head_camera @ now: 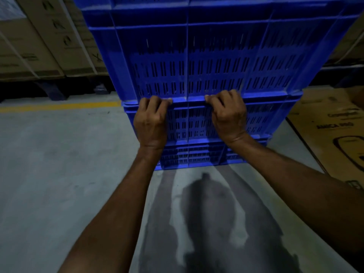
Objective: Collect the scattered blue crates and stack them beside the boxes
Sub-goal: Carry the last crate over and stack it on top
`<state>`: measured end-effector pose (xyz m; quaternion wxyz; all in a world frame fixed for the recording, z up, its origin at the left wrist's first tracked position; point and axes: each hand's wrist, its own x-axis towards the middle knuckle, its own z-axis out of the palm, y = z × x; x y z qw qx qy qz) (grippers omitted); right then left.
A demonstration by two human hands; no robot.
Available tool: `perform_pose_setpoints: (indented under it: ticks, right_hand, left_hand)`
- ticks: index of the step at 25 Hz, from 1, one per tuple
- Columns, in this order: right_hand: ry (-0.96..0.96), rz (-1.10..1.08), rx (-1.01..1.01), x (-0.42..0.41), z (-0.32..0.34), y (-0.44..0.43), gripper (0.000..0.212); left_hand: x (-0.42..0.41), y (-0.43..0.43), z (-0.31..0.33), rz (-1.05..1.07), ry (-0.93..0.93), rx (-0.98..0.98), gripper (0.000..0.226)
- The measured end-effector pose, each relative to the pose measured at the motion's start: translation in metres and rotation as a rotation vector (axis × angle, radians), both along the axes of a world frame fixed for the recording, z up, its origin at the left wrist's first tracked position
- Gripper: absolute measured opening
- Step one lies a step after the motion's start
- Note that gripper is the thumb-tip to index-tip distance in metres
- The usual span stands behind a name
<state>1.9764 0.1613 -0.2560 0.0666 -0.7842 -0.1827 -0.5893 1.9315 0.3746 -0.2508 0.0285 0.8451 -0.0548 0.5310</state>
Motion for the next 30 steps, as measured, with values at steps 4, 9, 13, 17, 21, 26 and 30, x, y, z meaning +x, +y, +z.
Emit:
perform_pose_setpoints:
  ticks: [4, 9, 13, 17, 21, 26, 30]
  right_hand:
    - [0.089, 0.106, 0.031, -0.016, -0.026, -0.01, 0.022]
    - [0.523, 0.189, -0.192, -0.041, -0.118, -0.027, 0.025]
    - [0.648, 0.156, -0.172, -0.024, -0.135, -0.028, 0.027]
    - [0.712, 0.135, -0.174, -0.023, -0.13, -0.028, 0.009]
    - [1.133, 0.067, -0.272, -0.024, -0.078, -0.022, 0.033]
    - [1.063, 0.216, -0.078, -0.059, 0.037, -0.014, 0.039]
    - [0.606, 0.323, 0.06, -0.072, 0.183, -0.002, 0.026]
  left_hand:
    - [-0.016, 0.001, -0.024, -0.052, 0.033, -0.044, 0.013]
    - [-0.038, -0.002, -0.124, -0.117, 0.607, 0.016, 0.034]
    - [-0.022, -0.009, -0.132, 0.038, 0.603, -0.061, 0.023]
    - [-0.024, -0.018, -0.121, 0.066, 0.681, -0.17, 0.013]
    - [-0.024, -0.024, -0.072, 0.102, 0.989, -0.08, 0.015]
    - [-0.052, -0.04, 0.046, -0.003, 0.851, -0.248, 0.014]
    - [-0.058, -0.046, 0.184, -0.121, 0.431, -0.269, 0.027]
